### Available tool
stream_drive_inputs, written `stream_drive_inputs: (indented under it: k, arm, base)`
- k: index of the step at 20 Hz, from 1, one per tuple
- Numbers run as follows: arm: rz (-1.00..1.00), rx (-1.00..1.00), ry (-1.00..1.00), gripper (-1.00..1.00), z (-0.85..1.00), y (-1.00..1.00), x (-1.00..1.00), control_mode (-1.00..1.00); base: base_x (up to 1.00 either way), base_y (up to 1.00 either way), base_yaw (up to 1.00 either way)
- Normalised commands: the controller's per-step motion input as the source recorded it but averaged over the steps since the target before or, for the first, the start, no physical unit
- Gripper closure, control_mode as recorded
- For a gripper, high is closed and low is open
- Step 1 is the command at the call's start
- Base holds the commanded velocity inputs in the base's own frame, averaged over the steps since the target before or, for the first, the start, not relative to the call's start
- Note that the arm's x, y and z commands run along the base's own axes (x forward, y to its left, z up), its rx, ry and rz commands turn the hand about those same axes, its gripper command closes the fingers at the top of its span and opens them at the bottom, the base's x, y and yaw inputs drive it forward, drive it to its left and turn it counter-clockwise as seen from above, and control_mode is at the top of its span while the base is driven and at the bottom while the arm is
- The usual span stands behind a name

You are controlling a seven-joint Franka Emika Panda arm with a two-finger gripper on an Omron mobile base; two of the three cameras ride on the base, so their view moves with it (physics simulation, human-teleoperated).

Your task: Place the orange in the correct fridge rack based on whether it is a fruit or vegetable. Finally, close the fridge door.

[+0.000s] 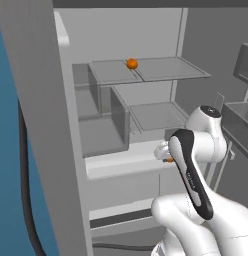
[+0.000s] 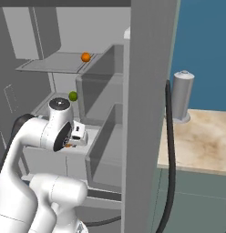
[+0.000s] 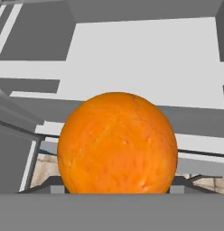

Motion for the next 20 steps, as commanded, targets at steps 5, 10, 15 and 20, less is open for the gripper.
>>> stream_drive_inputs:
  k: [5,10,15,20]
  arm:
    - [0.0,0.0,0.0,1.0,0.0,0.0,0.0,1.0]
    - [0.0,-0.03,0.0,1.0,0.35,0.0,0.1,-1.0]
    - [0.0,-0.16,-0.04,1.0,1.0,-0.02,0.12,-1.0]
    - [0.0,-0.19,-0.15,1.0,1.0,-0.03,0.02,-1.0]
  base:
    - [0.62,0.06,0.0]
    - [0.28,0.0,0.0]
    - [0.0,0.0,0.0]
    - [0.0,0.0,0.0]
